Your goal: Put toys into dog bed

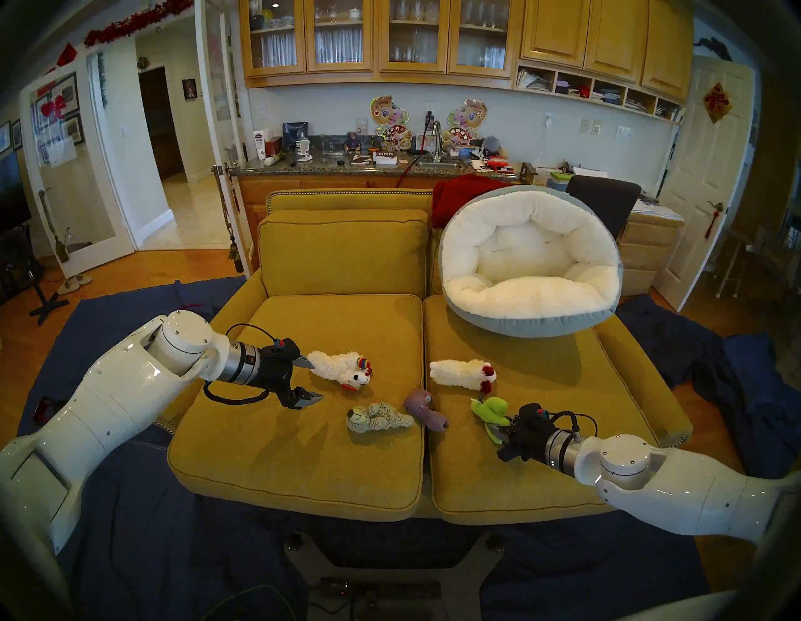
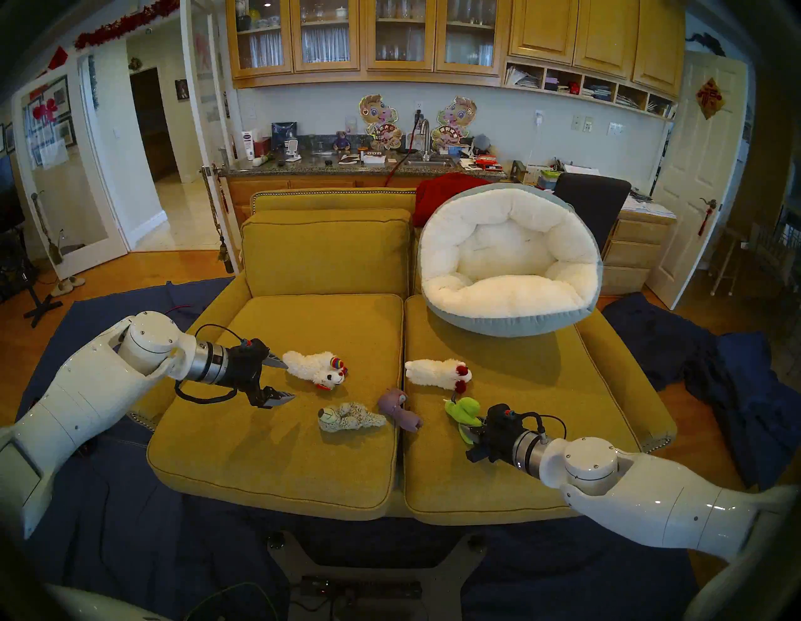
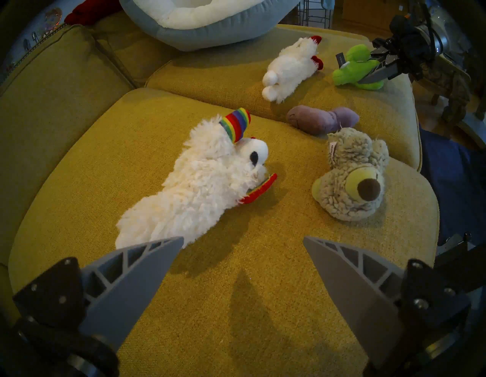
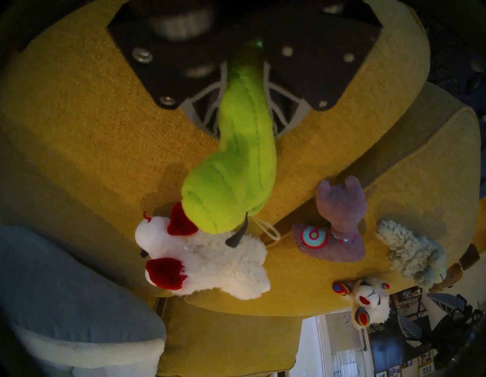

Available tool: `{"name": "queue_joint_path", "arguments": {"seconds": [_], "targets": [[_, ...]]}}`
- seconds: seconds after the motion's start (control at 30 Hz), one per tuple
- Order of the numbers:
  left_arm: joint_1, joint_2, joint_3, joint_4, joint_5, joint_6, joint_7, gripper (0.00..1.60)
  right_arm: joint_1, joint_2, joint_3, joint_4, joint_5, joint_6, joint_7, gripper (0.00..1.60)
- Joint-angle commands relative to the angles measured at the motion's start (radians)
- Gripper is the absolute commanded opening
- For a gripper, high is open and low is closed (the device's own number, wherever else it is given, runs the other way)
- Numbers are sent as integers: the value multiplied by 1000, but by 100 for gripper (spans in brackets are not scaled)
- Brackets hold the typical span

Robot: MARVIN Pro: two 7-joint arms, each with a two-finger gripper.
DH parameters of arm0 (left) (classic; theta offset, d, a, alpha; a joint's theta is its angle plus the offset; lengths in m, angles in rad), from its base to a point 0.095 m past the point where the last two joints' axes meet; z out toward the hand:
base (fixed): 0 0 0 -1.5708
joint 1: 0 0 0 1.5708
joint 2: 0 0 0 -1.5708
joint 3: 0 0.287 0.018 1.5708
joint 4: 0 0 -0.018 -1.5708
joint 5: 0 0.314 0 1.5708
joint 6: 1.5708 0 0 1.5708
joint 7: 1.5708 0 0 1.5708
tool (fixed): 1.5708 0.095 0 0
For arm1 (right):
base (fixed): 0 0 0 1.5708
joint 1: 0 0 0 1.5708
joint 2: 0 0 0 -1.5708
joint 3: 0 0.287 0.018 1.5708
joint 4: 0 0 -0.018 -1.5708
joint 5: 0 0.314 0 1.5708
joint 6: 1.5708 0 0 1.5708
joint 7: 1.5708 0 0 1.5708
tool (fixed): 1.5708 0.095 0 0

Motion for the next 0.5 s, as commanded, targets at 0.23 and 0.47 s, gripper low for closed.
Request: {"name": "queue_joint_path", "arguments": {"seconds": [0.23,0.47], "targets": [[-28,1,-17,-10,-4,-2,0,160,4,142,78,-160,40,-75,-32,0],[-27,1,-17,-10,-4,-2,1,160,48,152,124,-177,84,-53,-35,0]]}}
